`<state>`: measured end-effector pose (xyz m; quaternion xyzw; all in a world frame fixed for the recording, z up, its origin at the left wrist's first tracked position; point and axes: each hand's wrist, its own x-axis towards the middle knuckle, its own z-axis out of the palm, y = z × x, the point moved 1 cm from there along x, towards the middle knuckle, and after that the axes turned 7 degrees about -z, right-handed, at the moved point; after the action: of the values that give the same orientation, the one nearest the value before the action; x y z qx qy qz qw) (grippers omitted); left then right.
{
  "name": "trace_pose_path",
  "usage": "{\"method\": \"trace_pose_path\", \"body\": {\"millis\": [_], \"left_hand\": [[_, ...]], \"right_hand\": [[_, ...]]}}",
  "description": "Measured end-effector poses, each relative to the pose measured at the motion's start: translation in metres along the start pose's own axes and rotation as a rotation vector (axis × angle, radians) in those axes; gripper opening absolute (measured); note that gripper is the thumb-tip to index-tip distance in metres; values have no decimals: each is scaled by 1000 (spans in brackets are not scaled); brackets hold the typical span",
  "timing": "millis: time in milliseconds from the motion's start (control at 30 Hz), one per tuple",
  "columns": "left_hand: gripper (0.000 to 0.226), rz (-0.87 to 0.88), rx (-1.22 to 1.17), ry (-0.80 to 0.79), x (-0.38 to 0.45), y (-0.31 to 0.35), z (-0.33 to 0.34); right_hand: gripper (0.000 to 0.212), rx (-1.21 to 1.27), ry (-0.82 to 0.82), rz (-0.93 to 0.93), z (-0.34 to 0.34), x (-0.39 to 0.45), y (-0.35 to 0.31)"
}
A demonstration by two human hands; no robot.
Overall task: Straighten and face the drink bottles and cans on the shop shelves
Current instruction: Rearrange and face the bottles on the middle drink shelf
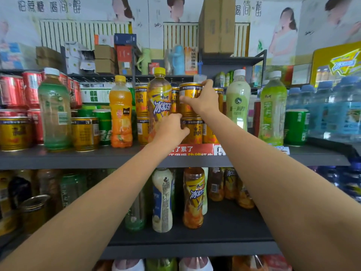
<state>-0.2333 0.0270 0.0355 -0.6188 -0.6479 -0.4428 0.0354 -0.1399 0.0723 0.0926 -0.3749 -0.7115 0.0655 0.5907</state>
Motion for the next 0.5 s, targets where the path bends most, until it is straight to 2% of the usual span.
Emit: {"method": "trace_pose_path", "body": {"millis": [100,167,233,300,400,500], "left_hand": [[44,20,-7,49,-3,2,-4],[39,70,-53,144,-5,7,-8],[32,127,-104,235,-8,14,-12],[30,172,-129,277,-9,24,-13],[31,204,-161,256,-10,44,-4],[34,190,-217,220,-13,64,14]], "right_hand": [[72,-30,-23,11,5,-1,-1],[75,-74,-24,12,5,-4,-2],[70,-138,25,-43,-2,-8,-2],[59,-185,123,-139,-16,-12,-1],[48,-242,311,-250,-50,-11,6],[48,-248,473,-196,-92,-5,23]]}}
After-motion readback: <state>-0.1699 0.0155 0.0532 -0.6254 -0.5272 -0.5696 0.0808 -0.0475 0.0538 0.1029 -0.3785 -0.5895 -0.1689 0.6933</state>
